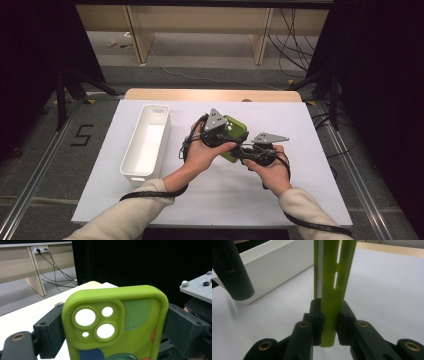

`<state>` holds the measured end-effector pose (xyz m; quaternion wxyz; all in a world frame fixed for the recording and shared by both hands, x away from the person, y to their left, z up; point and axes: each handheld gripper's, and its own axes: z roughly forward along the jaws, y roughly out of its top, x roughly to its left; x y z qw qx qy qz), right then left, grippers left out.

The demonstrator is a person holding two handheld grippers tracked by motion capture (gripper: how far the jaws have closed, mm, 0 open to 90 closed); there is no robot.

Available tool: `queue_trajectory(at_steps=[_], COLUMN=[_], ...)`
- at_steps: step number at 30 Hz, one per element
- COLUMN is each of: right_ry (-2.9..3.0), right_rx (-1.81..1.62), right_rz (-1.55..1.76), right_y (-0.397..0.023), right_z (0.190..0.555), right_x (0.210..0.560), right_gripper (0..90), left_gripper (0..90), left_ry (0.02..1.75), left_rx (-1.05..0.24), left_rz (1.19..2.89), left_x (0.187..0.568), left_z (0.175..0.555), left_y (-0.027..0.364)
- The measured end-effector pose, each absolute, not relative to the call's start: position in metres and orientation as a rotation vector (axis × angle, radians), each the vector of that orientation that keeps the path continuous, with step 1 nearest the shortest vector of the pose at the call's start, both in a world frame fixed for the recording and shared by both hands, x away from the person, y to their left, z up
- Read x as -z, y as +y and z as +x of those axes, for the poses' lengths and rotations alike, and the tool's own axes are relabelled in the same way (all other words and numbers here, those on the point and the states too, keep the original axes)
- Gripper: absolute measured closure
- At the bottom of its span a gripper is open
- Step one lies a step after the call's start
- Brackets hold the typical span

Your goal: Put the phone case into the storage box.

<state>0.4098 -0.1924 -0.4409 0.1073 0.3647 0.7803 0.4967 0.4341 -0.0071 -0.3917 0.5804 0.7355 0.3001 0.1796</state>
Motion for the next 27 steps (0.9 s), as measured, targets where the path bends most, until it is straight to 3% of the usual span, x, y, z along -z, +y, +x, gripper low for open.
queue_trajectory(at_steps=[21, 27], right_ry=[2.285, 2.291], right_rx=[-1.454, -1.474], right_rz=[1.063, 1.057], right_y=[-0.1917, -0.1935], right_z=[0.4096, 0.4119], right_x=[0.441, 0.4417], right_gripper=[76.8, 67.1], left_gripper=[15.9, 16.0], left_ry=[0.709, 0.708], left_rx=[-0.438, -0.435], left_rz=[1.714, 1.715], left_x=[0.3919, 0.3918], left_z=[0.433, 0.4334], left_y=[-0.0082, -0.0071])
